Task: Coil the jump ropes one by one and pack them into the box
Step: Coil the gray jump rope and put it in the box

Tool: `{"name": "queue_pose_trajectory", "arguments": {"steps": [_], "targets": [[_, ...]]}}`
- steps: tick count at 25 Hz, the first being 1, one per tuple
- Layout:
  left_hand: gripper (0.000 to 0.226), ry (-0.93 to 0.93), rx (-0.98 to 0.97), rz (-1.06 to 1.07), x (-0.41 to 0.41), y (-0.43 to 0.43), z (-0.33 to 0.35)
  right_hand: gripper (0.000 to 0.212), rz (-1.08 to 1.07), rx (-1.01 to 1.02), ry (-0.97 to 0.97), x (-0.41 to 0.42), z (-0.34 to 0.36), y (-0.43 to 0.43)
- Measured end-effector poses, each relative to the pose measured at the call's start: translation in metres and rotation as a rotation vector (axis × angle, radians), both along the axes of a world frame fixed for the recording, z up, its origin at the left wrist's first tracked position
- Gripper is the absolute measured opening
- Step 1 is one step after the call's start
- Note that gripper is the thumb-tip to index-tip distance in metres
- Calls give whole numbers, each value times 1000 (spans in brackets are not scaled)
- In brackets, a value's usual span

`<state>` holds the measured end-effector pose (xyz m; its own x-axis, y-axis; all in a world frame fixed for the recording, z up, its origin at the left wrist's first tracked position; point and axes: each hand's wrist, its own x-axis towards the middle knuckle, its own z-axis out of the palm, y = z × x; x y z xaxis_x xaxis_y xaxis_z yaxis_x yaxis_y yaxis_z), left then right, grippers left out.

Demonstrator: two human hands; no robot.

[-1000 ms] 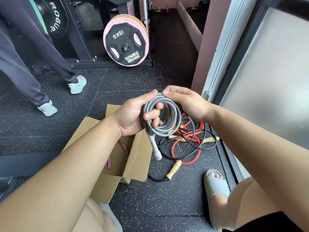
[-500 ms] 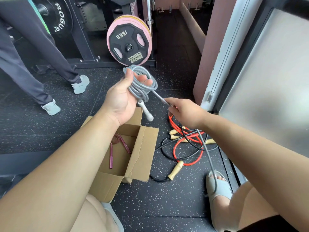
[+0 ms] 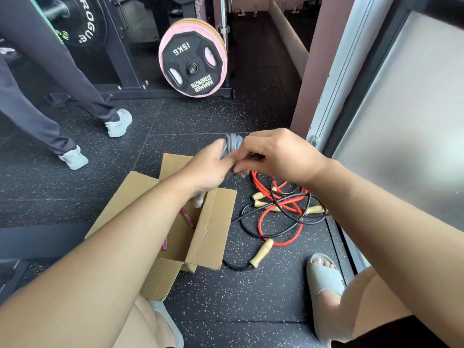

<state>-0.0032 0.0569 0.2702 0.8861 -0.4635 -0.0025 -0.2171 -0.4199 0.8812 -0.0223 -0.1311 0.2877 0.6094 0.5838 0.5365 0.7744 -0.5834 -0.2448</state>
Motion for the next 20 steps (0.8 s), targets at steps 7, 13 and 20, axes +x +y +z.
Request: {"name": "queue_pose_trajectory", "arguments": {"steps": [7,13,20], "targets": [[45,573,-565,-178,-19,-17,5,37,-49,223,69,1,14,-14],[38,577,-484,-178,-15,-11,7,39,-42,447,578,11,-8,-21],[41,574,-562,-112,-13,-6,24,42,-263,432,507,12,-19,-39]]}}
